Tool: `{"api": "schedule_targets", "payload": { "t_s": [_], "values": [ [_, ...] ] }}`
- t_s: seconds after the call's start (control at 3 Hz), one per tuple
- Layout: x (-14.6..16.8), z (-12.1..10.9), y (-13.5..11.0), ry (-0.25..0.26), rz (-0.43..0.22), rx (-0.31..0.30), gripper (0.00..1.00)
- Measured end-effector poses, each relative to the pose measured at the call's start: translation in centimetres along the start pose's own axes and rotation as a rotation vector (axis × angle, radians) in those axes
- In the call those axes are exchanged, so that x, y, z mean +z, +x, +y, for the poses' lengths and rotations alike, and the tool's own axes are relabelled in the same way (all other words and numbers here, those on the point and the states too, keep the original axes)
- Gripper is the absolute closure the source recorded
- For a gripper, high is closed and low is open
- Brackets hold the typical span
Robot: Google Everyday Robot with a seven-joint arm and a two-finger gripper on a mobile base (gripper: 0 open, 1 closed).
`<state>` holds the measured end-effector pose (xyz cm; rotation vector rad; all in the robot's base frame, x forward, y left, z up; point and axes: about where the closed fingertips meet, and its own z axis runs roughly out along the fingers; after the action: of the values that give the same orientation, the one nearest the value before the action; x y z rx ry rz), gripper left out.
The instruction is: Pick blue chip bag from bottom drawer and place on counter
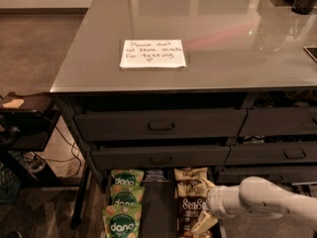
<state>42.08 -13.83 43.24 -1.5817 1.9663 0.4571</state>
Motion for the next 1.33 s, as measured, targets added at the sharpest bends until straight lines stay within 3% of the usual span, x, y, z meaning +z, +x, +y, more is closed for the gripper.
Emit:
{"api": "schedule_targets", "payload": {
  "t_s": [0.67,1.0,1.33],
  "values": [
    [10.9,0.7,-0.2,-0.056,-0.057,-0.074,0.00],
    [16.3,0.4,-0.8,-0.052,-0.054,-0.083,0.00],
    [16.3,0.4,-0.8,-0.051,-0.055,-0.083,0.00]
  ]
}}
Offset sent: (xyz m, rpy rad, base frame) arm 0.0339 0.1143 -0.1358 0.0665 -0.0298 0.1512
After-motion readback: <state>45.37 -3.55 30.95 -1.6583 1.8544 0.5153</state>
